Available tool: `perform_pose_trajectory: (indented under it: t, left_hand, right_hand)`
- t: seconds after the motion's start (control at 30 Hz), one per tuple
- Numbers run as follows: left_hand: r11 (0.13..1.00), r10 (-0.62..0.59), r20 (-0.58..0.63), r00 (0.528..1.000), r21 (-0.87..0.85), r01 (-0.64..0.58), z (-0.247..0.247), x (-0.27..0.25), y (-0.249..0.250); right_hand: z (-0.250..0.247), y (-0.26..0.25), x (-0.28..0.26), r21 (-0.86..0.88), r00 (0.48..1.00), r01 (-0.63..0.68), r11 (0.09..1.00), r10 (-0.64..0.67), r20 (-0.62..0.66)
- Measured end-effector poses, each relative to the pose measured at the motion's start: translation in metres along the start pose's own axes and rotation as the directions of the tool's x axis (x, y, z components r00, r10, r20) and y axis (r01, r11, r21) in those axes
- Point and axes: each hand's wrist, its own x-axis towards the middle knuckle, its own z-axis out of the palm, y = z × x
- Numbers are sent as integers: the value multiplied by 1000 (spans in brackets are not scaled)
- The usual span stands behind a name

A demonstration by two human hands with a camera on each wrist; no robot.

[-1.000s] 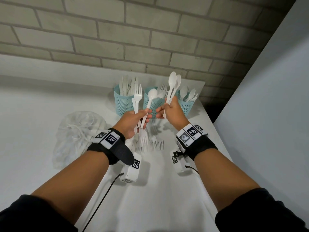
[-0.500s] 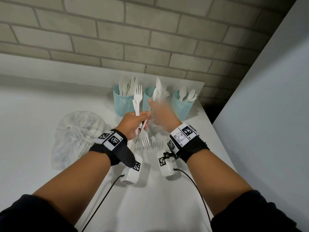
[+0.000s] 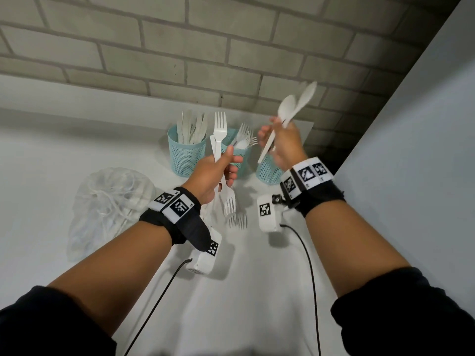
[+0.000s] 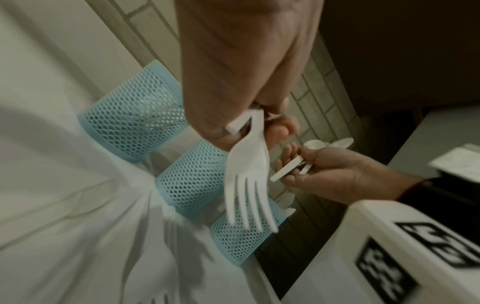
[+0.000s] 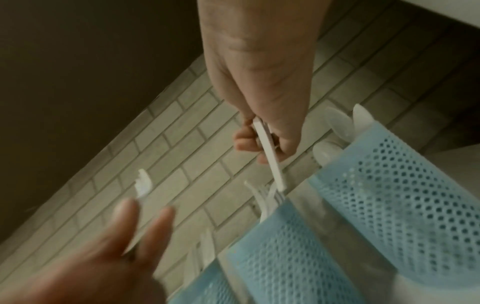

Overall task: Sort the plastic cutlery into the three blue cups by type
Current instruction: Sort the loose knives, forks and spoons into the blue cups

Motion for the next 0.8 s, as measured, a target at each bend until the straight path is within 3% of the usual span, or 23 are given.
perform_pose_trajectory:
  t: [0.2, 0.3, 0.5, 0.6, 0.8]
  left_hand:
    - [1000, -26, 44, 999, 12, 25, 6, 3, 8]
    - [999, -31, 43, 999, 21, 30, 8, 6, 8]
    - [979, -146, 18, 989, -143, 147, -1, 14, 6]
    - [968, -167, 19, 986, -186, 168, -4, 15, 7]
    - [953, -167, 51, 985, -249, 174, -4, 14, 2]
  right_hand:
    - [-15, -8, 43, -33, 949, 250, 968, -251, -190]
    - [-14, 0, 55, -55, 928, 296, 954, -301, -219]
    - [-16, 30, 67, -126, 950, 219, 968, -241, -199]
    - [-17, 36, 72, -225, 951, 188, 956, -235, -203]
    - [-16, 30, 69, -199, 940, 196, 960, -242, -241]
